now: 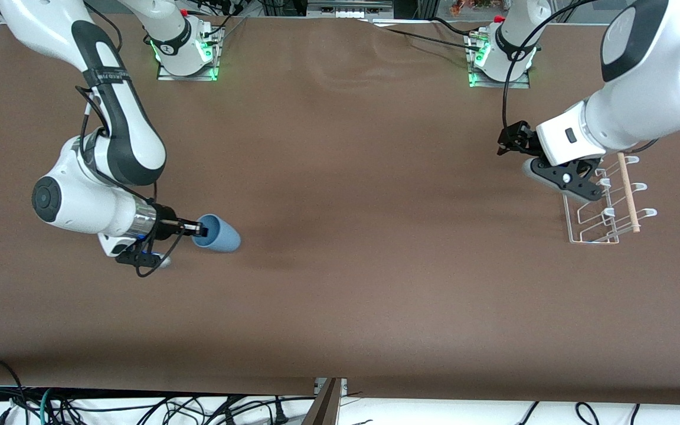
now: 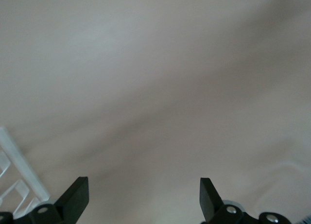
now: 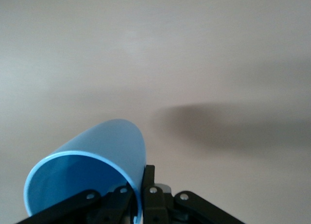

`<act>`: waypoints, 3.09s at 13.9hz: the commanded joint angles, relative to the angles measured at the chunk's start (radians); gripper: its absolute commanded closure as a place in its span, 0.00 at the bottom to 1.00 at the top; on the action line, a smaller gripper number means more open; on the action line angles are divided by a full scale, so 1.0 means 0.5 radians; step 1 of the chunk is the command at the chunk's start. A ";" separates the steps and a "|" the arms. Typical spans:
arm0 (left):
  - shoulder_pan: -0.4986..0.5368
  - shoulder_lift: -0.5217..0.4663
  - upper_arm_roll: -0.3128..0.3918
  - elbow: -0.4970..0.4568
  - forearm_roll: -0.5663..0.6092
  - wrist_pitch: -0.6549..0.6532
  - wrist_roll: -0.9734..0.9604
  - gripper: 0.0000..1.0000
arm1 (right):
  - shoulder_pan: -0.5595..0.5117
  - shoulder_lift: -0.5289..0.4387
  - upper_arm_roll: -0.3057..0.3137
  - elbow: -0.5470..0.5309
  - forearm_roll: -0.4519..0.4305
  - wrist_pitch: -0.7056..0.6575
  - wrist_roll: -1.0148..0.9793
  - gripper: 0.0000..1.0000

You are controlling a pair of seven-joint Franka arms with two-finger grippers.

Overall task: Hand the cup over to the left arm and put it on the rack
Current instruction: 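Carry the cup toward the left gripper while the left gripper approaches, then grasp the cup base with the left gripper and open the right gripper, then carry the cup to the rack while the right gripper withdraws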

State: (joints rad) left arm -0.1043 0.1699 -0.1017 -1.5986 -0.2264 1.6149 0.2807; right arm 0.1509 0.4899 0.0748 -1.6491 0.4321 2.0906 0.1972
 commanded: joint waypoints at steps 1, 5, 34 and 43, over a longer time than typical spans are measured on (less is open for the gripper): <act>0.028 0.166 -0.002 0.050 -0.179 0.172 0.489 0.00 | 0.127 0.072 0.019 0.166 0.218 -0.046 0.353 1.00; -0.009 0.344 -0.005 0.046 -0.537 0.393 0.941 0.00 | 0.333 0.180 0.025 0.401 0.687 -0.009 0.792 1.00; -0.466 0.642 0.019 0.148 -1.231 1.115 2.473 1.00 | 0.744 0.250 0.099 0.632 1.090 0.366 1.627 0.00; -0.288 0.569 0.035 0.172 -0.484 0.784 2.268 1.00 | 0.340 0.202 0.093 0.755 0.867 -0.250 1.435 0.00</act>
State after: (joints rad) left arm -0.2523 0.4820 -0.0853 -1.5164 -0.5831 2.0549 1.4640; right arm 0.3783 0.6064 0.1114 -1.2822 0.9198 2.0629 0.9697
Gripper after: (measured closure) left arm 0.269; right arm 0.000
